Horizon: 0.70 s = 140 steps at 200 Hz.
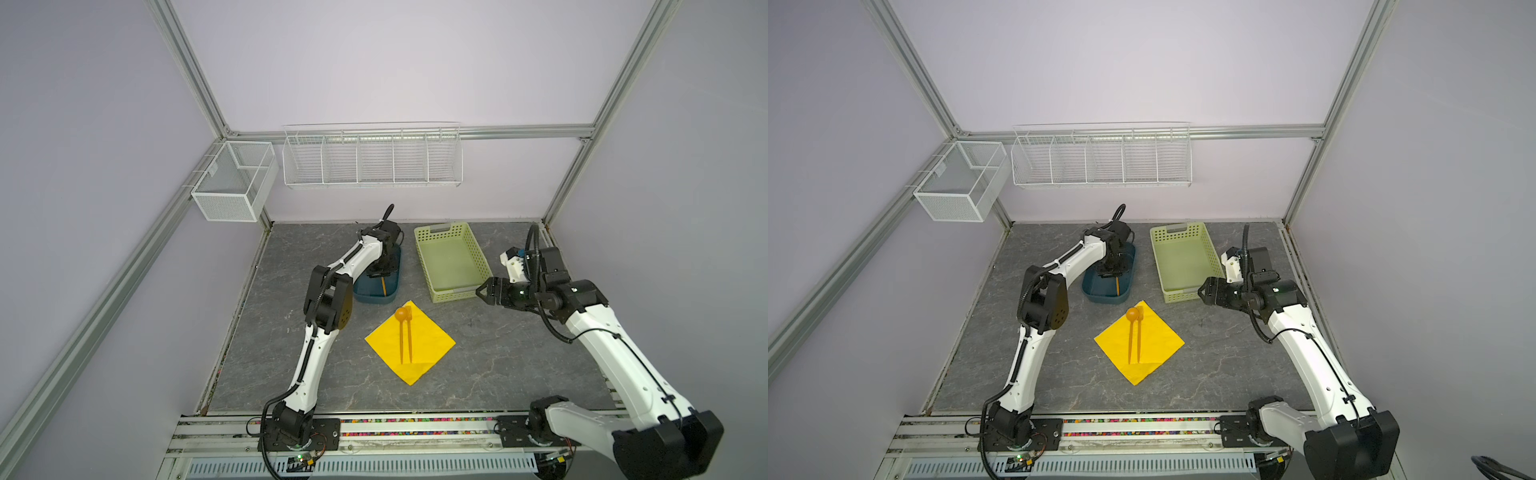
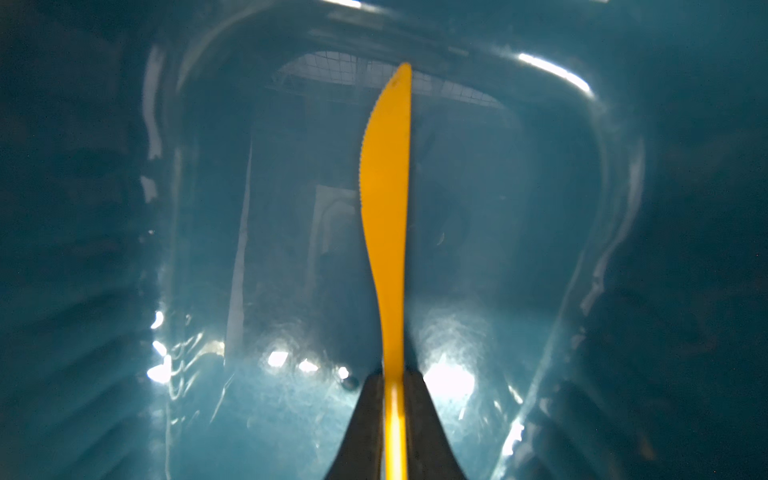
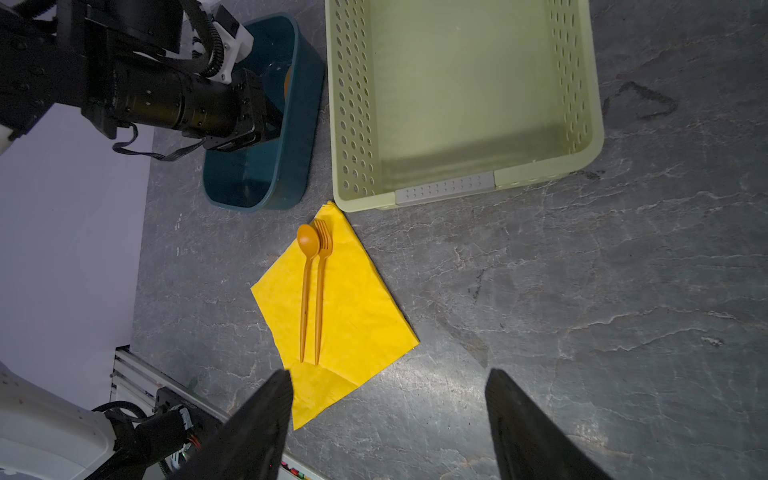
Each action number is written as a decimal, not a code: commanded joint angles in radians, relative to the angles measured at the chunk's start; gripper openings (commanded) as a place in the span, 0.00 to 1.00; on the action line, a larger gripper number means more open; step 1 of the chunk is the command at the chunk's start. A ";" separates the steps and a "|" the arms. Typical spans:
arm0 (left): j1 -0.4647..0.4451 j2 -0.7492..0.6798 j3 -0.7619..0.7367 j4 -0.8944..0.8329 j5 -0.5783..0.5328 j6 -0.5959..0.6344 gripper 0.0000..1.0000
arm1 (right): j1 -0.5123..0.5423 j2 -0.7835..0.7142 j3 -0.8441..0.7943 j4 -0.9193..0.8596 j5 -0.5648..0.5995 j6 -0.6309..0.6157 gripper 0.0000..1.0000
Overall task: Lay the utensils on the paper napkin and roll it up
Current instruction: 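Lower the left gripper into the teal tray and grasp the knife handle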
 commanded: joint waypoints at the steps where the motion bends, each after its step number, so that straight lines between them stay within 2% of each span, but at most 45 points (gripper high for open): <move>1: 0.008 0.046 0.002 -0.016 0.003 0.016 0.13 | 0.005 0.007 0.020 -0.002 -0.009 0.001 0.76; 140: 0.008 -0.006 -0.035 0.016 0.001 0.031 0.01 | 0.004 -0.019 0.022 -0.006 -0.012 -0.002 0.77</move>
